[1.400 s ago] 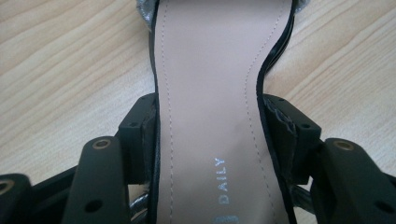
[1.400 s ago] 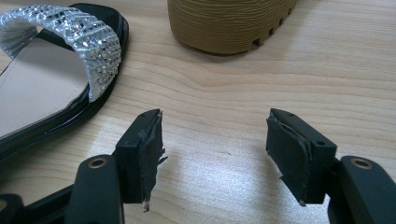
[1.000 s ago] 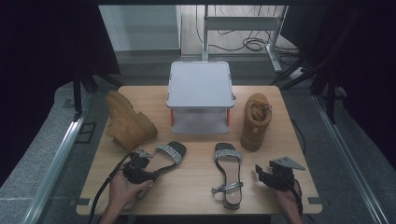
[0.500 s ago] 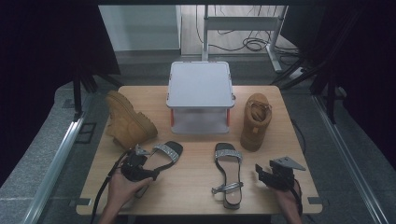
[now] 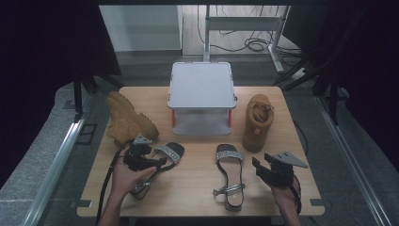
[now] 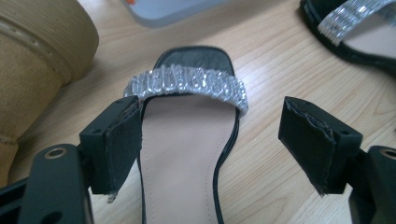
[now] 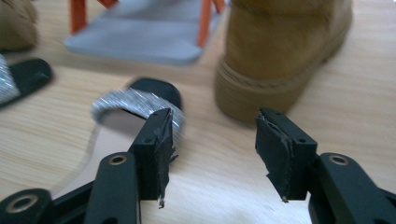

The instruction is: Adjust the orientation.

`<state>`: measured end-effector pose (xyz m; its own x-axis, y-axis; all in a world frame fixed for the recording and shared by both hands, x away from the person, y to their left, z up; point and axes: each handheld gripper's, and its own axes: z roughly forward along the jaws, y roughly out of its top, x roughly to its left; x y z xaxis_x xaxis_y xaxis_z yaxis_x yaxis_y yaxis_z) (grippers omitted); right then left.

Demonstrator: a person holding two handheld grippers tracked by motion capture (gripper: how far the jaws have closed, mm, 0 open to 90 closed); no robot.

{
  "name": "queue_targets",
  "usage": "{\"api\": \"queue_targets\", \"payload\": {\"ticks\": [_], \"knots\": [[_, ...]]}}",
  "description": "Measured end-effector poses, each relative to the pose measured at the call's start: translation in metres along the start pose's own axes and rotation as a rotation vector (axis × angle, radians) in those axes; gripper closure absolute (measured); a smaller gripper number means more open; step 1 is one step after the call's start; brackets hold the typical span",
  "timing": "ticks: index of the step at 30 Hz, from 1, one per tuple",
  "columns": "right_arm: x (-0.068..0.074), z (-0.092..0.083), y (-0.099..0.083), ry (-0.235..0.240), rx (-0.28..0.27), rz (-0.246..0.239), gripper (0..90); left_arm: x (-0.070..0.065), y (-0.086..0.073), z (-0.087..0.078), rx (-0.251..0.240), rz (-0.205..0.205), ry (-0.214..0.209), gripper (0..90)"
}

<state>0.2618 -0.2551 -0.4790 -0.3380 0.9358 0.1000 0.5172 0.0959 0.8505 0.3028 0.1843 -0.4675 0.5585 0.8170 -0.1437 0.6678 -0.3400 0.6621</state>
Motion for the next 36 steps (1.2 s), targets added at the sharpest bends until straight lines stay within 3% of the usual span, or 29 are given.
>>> {"api": "queue_targets", "payload": {"ticks": [4, 9, 16, 19, 22, 28, 36], "knots": [[0.014, -0.002, 0.012, 0.048, -0.014, -0.038, 55.1, -0.005, -0.004, -0.004, 0.002, 0.028, -0.011, 22.8], [0.023, -0.007, 0.013, 0.118, -0.009, -0.061, 71.7, -0.006, -0.009, -0.01, -0.005, 0.032, -0.008, 23.7], [0.034, -0.016, 0.013, 0.21, 0.019, -0.106, 88.8, -0.002, -0.013, -0.016, -0.033, -0.004, -0.01, 24.2], [0.039, -0.015, 0.013, 0.231, 0.029, -0.117, 89.5, -0.001, -0.014, -0.016, -0.033, -0.009, -0.01, 24.2], [0.056, -0.011, 0.01, 0.277, 0.059, -0.146, 89.6, 0.0, -0.015, -0.014, -0.029, -0.016, -0.003, 24.4], [0.082, -0.021, 0.007, 0.322, 0.051, -0.21, 89.6, 0.0, -0.017, -0.014, -0.022, -0.016, 0.001, 24.4], [0.089, -0.035, -0.011, 0.346, 0.082, -0.204, 89.7, 0.002, -0.017, -0.009, -0.003, -0.018, 0.004, 24.5]]}}
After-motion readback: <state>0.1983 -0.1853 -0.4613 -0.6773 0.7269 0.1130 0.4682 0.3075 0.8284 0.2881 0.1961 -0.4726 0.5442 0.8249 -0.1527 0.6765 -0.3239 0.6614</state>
